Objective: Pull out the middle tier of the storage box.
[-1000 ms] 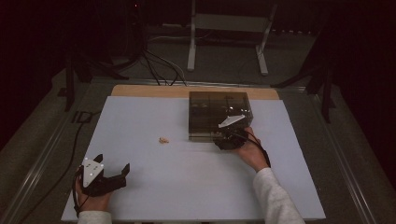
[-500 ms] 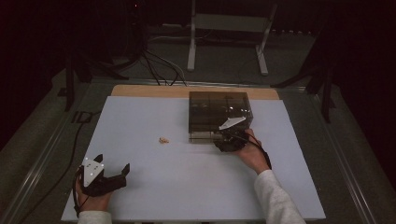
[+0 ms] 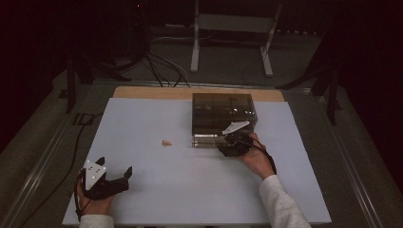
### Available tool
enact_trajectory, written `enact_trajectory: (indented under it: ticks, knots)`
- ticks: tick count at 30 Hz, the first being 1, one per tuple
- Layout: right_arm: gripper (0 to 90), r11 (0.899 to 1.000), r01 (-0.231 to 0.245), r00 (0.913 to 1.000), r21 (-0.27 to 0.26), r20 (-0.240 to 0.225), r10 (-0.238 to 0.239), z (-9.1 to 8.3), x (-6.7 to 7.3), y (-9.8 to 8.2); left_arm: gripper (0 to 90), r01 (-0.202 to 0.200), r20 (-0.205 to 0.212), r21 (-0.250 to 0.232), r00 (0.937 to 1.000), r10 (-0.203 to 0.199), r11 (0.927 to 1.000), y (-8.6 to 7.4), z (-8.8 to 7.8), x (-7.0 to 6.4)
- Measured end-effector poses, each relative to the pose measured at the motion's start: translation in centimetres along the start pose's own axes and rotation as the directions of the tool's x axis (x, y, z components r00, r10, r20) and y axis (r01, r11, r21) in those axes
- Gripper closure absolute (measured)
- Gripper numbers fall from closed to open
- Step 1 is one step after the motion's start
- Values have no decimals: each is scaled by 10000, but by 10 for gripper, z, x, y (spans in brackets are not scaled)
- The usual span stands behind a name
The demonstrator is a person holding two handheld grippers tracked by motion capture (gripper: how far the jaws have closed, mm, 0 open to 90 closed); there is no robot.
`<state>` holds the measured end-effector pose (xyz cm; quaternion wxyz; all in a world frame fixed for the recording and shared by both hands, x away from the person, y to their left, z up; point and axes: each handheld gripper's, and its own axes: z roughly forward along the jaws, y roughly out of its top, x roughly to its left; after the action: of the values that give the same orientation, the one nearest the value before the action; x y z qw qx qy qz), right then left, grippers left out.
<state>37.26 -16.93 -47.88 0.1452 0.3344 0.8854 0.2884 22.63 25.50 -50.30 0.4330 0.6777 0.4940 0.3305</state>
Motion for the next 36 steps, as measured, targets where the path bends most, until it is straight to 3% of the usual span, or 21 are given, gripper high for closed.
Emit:
enact_trajectory:
  ticks: [36]
  knots:
    - [555,9991,342,9994,258,-66,-341,-4,7,-5,11,-15,29,46,10000,14,10000,0,1,0]
